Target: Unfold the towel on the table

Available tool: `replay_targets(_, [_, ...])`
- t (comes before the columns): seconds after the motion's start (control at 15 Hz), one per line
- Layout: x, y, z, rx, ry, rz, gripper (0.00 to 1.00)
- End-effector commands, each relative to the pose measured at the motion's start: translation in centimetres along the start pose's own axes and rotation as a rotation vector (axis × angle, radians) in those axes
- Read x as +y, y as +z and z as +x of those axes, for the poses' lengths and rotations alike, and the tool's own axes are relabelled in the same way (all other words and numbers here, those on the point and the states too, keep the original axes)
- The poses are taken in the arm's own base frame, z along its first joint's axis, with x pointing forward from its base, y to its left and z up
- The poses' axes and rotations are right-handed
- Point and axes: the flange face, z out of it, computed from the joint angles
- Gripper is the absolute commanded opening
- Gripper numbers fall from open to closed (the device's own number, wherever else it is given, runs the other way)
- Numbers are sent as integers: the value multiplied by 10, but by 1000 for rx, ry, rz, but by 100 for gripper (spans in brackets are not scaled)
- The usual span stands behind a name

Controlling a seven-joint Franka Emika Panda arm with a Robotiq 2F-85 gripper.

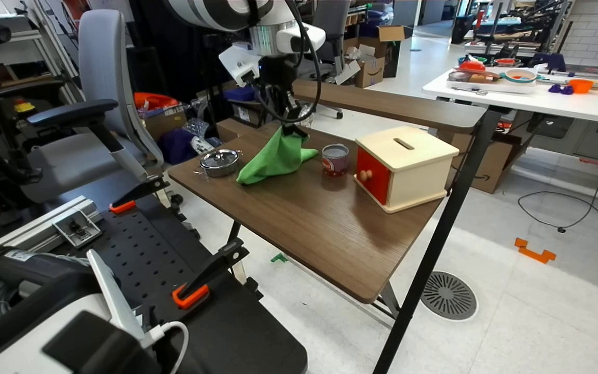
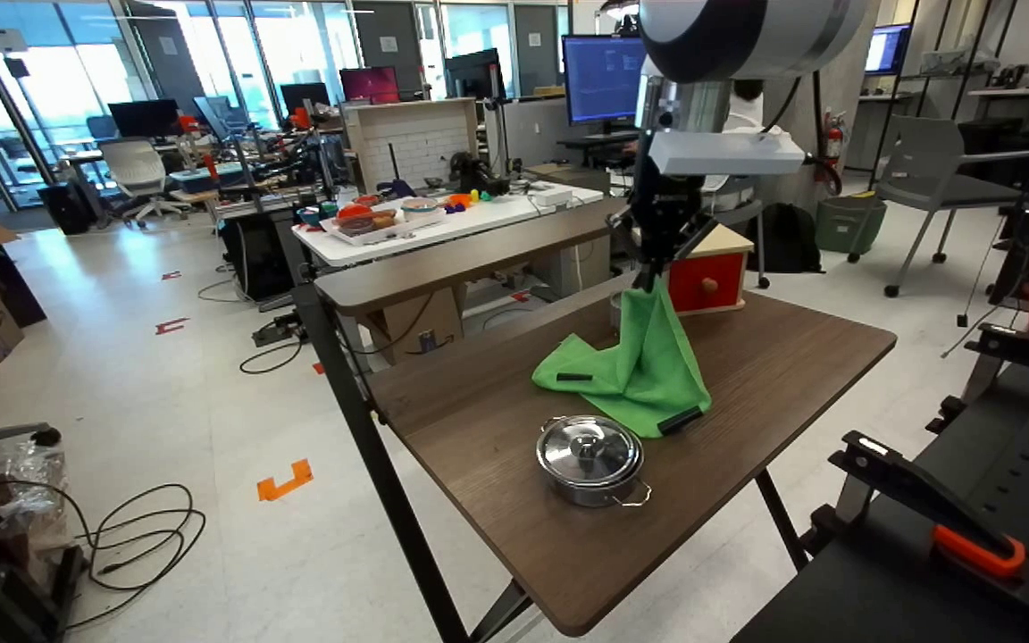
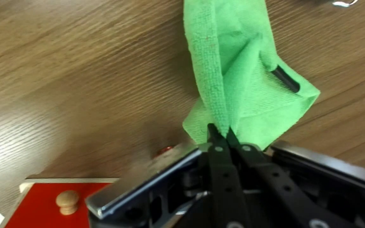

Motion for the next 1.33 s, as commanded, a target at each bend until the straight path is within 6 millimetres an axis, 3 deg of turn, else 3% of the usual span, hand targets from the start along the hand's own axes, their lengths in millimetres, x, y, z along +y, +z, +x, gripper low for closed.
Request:
replay_targets(0.0, [41,-3,1,-13,27,-63,0])
replay_targets(0.27, [86,15,1,-35,63,-140,0])
replay_targets(0.6, [126,45,-1,-75,91,-216,0])
replay_targets(1.0, [163,75,1,-89,122,-302,0])
replay_targets(1.27, [175,87,5,-89,128,-339,0])
